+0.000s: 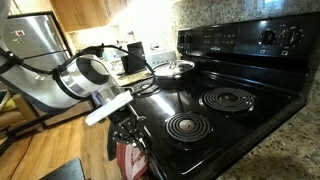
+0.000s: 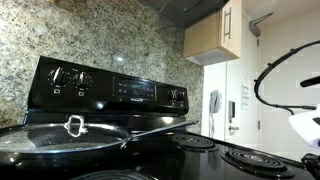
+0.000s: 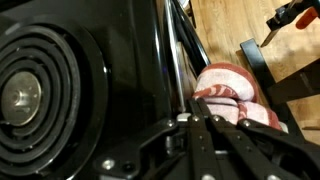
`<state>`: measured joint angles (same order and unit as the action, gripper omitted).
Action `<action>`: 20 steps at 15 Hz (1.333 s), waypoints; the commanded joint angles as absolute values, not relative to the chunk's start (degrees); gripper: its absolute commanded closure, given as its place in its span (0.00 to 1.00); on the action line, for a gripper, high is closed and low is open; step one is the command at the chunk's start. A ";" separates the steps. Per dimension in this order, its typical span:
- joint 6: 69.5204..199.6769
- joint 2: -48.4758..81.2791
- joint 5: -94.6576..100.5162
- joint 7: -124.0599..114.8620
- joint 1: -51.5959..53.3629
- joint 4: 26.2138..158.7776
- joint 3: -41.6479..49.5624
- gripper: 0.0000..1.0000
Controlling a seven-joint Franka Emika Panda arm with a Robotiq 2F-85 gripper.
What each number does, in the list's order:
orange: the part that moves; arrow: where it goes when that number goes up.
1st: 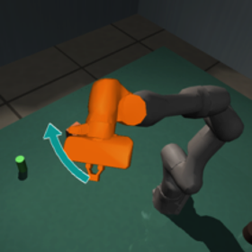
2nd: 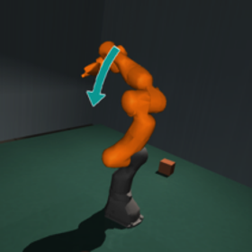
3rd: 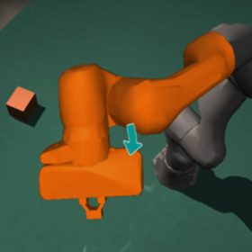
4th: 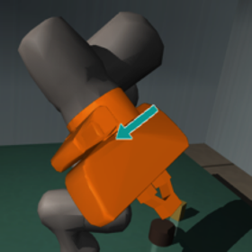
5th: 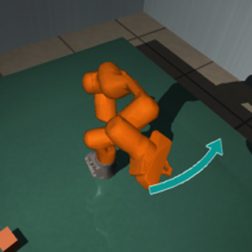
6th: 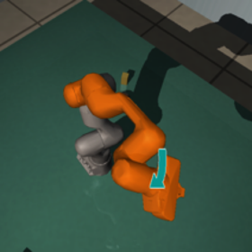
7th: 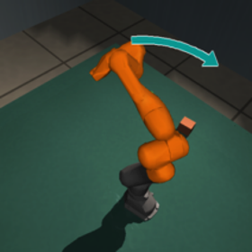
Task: Hang the towel on the oven door handle
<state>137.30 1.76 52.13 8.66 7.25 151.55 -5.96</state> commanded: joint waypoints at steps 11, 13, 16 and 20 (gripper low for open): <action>137.21 2.28 55.59 4.40 5.76 152.36 -4.93 0.99; 137.21 2.28 55.59 4.41 5.76 152.36 -4.92 0.99; 137.21 2.28 55.59 4.41 5.76 152.36 -4.92 0.99; 137.93 2.27 55.04 5.50 5.38 152.47 -4.67 0.66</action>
<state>137.22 2.21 55.12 4.31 6.04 152.54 -4.81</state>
